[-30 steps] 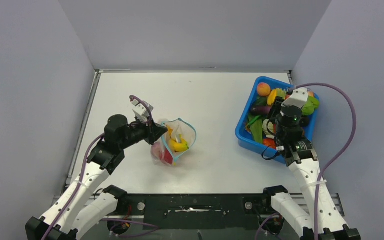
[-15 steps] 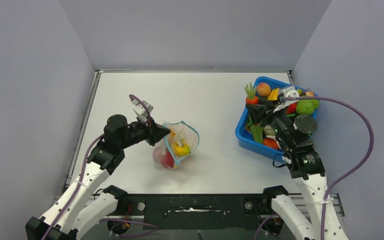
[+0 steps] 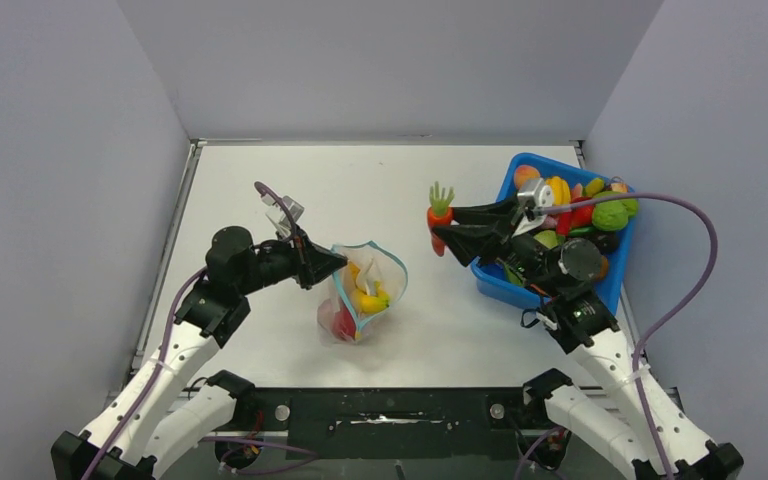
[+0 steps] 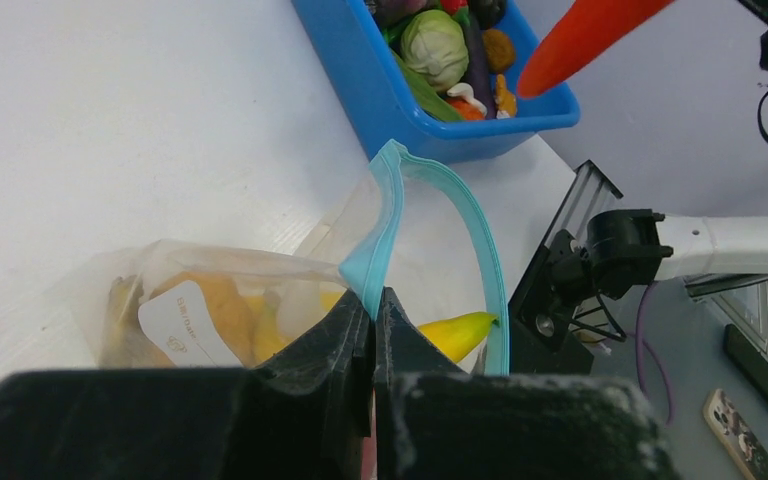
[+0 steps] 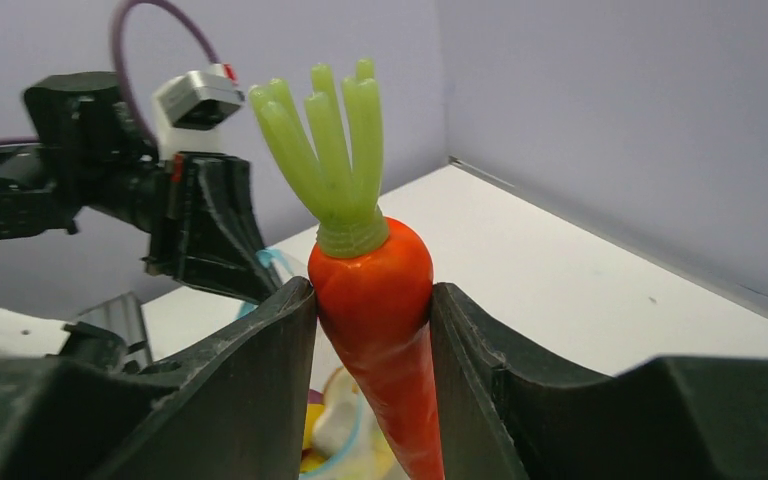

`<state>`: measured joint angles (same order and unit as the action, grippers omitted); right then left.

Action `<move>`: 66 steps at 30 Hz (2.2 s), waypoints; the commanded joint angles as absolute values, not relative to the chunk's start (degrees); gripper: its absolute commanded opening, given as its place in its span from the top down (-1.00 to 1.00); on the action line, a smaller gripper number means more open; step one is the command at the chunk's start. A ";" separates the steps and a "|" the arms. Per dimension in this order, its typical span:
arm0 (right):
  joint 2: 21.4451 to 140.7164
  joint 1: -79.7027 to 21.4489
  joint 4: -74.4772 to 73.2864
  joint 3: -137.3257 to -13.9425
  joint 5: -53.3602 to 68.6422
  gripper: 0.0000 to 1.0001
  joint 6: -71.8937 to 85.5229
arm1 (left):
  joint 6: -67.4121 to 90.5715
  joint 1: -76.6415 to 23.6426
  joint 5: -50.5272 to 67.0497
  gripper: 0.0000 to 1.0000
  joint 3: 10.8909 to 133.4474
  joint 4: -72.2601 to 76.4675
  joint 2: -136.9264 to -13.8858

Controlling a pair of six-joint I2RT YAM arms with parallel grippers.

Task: Place the food in the zip-top bag and seal the zipper
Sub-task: Place the fake vegetable in the zipper food storage bag.

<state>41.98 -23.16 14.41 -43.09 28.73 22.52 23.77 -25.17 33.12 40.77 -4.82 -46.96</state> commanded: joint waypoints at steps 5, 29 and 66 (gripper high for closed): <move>49.49 -39.60 34.45 -42.43 21.21 0.39 21.75 | 28.04 -25.39 34.57 1.00 44.96 3.80 -47.80; 62.75 -54.43 54.99 -29.97 -7.51 0.34 26.52 | 37.10 -25.27 35.24 1.00 39.85 11.18 -49.35; 57.60 -58.82 17.19 -39.56 -20.15 -0.33 17.55 | 38.37 -21.19 36.41 1.00 37.88 10.02 -49.17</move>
<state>61.10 -58.57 41.08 -33.36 -16.05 21.10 39.66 -21.78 34.44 36.88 6.09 -50.59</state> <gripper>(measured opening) 0.665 0.009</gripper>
